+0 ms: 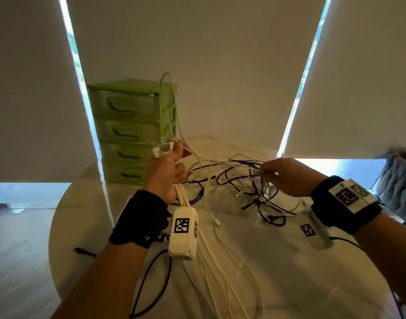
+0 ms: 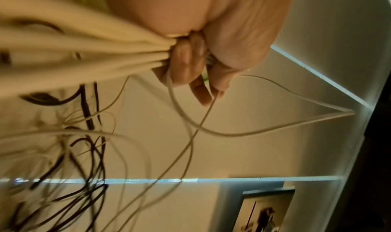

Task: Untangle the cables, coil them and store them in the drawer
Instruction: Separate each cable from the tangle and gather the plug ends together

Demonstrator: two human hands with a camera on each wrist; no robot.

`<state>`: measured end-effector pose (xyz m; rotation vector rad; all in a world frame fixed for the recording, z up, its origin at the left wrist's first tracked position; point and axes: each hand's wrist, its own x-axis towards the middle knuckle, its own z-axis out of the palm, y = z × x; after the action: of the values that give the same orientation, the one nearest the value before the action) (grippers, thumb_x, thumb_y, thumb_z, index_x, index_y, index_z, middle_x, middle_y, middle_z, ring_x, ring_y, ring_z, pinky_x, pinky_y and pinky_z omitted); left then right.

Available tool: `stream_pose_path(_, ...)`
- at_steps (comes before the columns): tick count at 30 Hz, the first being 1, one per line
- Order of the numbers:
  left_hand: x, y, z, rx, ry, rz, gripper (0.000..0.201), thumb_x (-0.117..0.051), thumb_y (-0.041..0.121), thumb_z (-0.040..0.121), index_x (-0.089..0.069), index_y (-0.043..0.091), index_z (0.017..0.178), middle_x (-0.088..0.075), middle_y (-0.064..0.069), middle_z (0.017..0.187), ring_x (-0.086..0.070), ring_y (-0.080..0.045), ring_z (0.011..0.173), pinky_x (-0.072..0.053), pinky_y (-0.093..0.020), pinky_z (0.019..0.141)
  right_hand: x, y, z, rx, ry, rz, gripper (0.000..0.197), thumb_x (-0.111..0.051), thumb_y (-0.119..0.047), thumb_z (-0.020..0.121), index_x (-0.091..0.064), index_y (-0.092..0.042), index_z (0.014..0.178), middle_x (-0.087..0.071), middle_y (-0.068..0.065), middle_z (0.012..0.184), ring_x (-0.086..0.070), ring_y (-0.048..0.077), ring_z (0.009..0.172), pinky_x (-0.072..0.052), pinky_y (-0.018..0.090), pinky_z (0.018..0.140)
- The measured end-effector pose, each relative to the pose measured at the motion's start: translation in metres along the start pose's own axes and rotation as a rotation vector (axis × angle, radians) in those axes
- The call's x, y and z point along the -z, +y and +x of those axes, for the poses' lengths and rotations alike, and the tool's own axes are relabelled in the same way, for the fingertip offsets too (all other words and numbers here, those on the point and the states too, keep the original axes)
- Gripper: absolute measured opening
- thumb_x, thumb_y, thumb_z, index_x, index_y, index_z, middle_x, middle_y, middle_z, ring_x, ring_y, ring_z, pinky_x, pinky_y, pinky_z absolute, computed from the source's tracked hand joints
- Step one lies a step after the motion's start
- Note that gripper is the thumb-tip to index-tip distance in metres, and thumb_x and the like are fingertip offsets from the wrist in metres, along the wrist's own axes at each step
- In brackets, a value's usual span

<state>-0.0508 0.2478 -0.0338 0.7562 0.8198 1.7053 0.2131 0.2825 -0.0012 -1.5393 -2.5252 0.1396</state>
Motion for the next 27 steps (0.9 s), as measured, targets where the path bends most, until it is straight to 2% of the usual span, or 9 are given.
stream_pose_path(4,0.010,0.010,0.006,-0.048,0.077,-0.122,0.026,-0.045,0.018,0.100,-0.051,0.017,0.075,-0.055,0.009,0.052,-0.026,0.000,0.031,-0.020,-0.013,0.029,-0.002,0.038,0.001,-0.146,0.077,0.003,0.022,-0.052,-0.029,0.097,-0.069,-0.018,0.088,-0.067,-0.001,0.082,-0.061,0.020,0.078,-0.043,0.027,0.072)
stream_pose_path(10,0.003,0.013,-0.001,-0.126,0.178,-0.118,0.027,-0.047,0.024,0.100,-0.055,0.019,0.075,-0.062,0.011,0.057,-0.041,0.003,0.033,-0.027,-0.012,0.031,0.006,0.033,0.006,-0.313,0.331,0.033,0.018,-0.050,-0.019,0.096,-0.063,-0.012,0.086,-0.063,0.010,0.084,-0.053,0.024,0.071,-0.037,0.026,0.068)
stream_pose_path(12,0.002,0.014,-0.003,-0.154,0.211,-0.122,0.027,-0.049,0.027,0.099,-0.056,0.020,0.075,-0.063,0.008,0.066,-0.039,0.003,0.034,-0.027,-0.012,0.031,0.012,0.025,0.008,-0.427,0.468,0.013,0.012,-0.049,-0.019,0.094,-0.058,-0.012,0.090,-0.059,0.010,0.082,-0.050,0.026,0.069,-0.039,0.028,0.068)
stream_pose_path(14,0.001,0.015,-0.004,-0.201,0.243,-0.110,0.026,-0.052,0.029,0.098,-0.059,0.021,0.074,-0.062,0.003,0.073,-0.034,0.000,0.035,-0.025,-0.013,0.032,0.016,0.019,0.010,-0.468,0.493,0.012,0.018,-0.051,-0.016,0.093,-0.053,-0.007,0.109,-0.060,0.013,0.089,-0.053,0.028,0.072,-0.041,0.031,0.068)
stream_pose_path(17,-0.004,0.013,-0.006,-0.251,0.178,-0.056,0.027,-0.054,0.027,0.097,-0.058,0.019,0.072,-0.064,0.001,0.070,-0.026,-0.001,0.034,-0.021,-0.013,0.032,0.015,0.008,0.007,-0.323,0.294,-0.071,0.070,-0.062,-0.017,0.087,-0.023,-0.019,0.145,-0.047,0.017,0.133,-0.057,0.037,0.103,-0.046,0.042,0.084)
stream_pose_path(20,-0.008,0.008,-0.009,-0.206,0.105,0.032,0.024,-0.052,0.028,0.098,-0.058,0.017,0.078,-0.068,0.002,0.065,-0.022,-0.001,0.033,-0.019,-0.014,0.032,0.012,-0.017,-0.004,-0.069,0.173,-0.232,0.101,-0.074,-0.032,0.078,-0.005,-0.038,0.151,-0.025,0.005,0.154,-0.036,0.032,0.135,-0.025,0.056,0.110)
stream_pose_path(22,-0.011,0.006,-0.013,-0.193,0.066,0.087,0.023,-0.052,0.028,0.098,-0.059,0.014,0.081,-0.068,0.002,0.064,-0.021,-0.001,0.033,-0.018,-0.015,0.032,0.015,-0.040,-0.008,0.098,0.080,-0.003,0.099,-0.077,-0.036,0.077,-0.010,-0.043,0.149,-0.034,-0.001,0.149,-0.037,0.022,0.134,-0.024,0.051,0.113)
stream_pose_path(24,-0.015,0.005,-0.018,-0.182,0.003,0.118,0.022,-0.051,0.025,0.098,-0.060,0.013,0.081,-0.069,-0.001,0.067,-0.021,-0.001,0.032,-0.018,-0.014,0.033,0.016,-0.061,-0.004,0.175,0.019,0.312,0.079,-0.072,-0.041,0.080,-0.027,-0.040,0.145,-0.055,-0.005,0.129,-0.054,0.015,0.118,-0.041,0.043,0.105)
stream_pose_path(27,-0.020,0.001,-0.024,-0.177,-0.091,0.109,0.019,-0.052,0.023,0.097,-0.063,0.012,0.085,-0.065,-0.015,0.079,-0.022,0.000,0.032,-0.019,-0.014,0.033,0.010,-0.087,0.010,0.204,0.004,0.261,0.040,-0.059,-0.045,0.089,-0.058,-0.027,0.125,-0.066,-0.006,0.094,-0.061,0.009,0.084,-0.051,0.031,0.082)
